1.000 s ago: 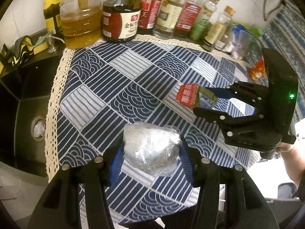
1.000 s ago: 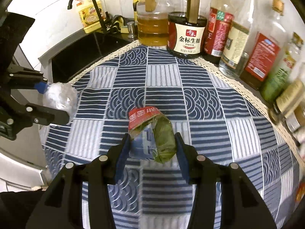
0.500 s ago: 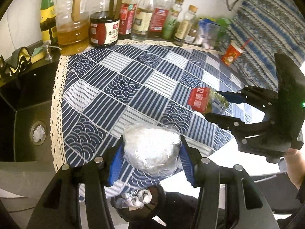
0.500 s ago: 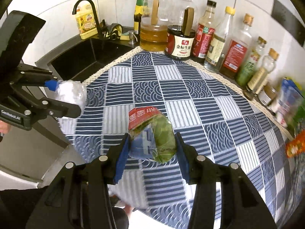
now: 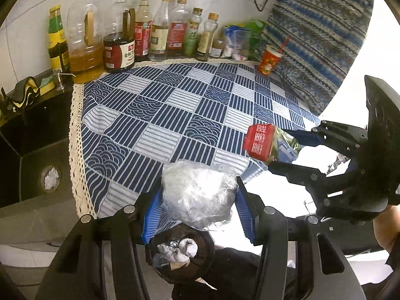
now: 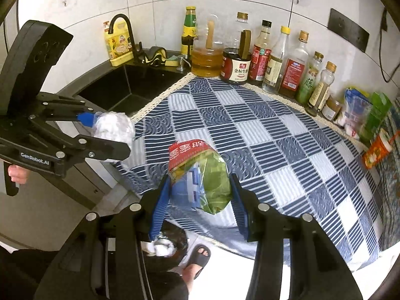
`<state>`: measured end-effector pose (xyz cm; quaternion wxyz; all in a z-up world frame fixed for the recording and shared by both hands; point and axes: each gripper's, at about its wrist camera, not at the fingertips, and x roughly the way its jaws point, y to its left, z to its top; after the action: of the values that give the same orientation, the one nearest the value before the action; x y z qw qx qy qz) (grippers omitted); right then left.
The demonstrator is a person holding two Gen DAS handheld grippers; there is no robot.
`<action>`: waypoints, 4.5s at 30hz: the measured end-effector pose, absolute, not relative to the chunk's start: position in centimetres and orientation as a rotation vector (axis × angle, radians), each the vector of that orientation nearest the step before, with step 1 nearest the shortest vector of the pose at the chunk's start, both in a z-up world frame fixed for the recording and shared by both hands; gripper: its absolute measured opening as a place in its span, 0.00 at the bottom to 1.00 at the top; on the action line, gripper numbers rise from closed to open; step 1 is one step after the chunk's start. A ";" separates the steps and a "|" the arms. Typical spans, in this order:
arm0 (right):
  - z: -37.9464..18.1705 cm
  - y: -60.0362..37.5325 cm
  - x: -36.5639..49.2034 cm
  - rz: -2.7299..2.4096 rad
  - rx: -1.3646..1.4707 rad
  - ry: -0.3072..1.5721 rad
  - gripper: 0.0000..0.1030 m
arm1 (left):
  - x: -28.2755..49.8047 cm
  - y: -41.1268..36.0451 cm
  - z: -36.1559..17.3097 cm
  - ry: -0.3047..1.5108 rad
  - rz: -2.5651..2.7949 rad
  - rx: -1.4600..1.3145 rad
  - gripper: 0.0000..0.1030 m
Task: Collect trash
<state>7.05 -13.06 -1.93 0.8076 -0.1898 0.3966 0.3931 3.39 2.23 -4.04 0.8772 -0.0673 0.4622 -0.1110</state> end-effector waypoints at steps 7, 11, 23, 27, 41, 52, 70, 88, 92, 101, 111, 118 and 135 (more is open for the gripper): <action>-2.9 -13.0 3.1 0.828 -0.342 0.881 0.46 | -0.1 2.2 -5.0 0.976 -0.259 -0.130 0.50; -4.1 -12.5 1.4 0.825 -0.325 0.913 0.46 | -1.3 2.5 -6.1 1.000 -0.271 -0.145 0.50; -9.8 -10.8 0.9 0.825 -0.331 1.077 0.46 | -1.9 3.7 -11.6 1.111 -0.284 -0.228 0.50; -12.2 -10.6 1.3 0.822 -0.329 1.150 0.46 | -1.5 4.1 -14.4 1.165 -0.290 -0.268 0.50; -22.5 -11.3 1.7 0.794 -0.275 1.450 0.46 | -0.2 5.1 -25.4 1.377 -0.240 -0.387 0.50; -28.2 -11.3 1.7 0.767 -0.258 1.572 0.46 | 0.5 4.7 -31.1 1.463 -0.176 -0.381 0.50; -28.2 -12.1 0.6 0.822 -0.196 1.555 0.64 | 0.7 6.3 -30.6 1.427 -0.035 -0.498 0.73; -18.8 -15.9 1.0 0.763 -0.185 1.303 0.74 | -1.3 5.7 -22.4 1.276 -0.015 -0.506 0.73; -15.4 -17.4 1.4 0.739 -0.170 1.230 0.84 | -1.9 4.9 -19.1 1.215 0.000 -0.470 0.73; -7.4 -21.4 1.0 0.688 -0.101 1.044 0.95 | -4.4 2.0 -11.0 1.064 0.022 -0.398 0.73; -0.5 -25.6 -0.1 0.644 -0.047 0.871 0.95 | -6.3 -1.7 -4.9 0.975 0.041 -0.286 0.75; 2.9 -27.4 -0.2 0.601 -0.049 0.816 0.95 | -7.1 -2.8 -1.3 0.911 0.041 -0.253 0.90; 8.5 -28.1 -0.2 0.618 -0.029 0.717 0.95 | -7.6 -4.7 5.0 0.786 0.048 -0.182 0.93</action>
<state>-0.18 -28.13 8.47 0.8900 -0.0138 0.3451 0.2976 -7.57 -4.74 4.96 0.9195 -0.0887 0.3822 0.0236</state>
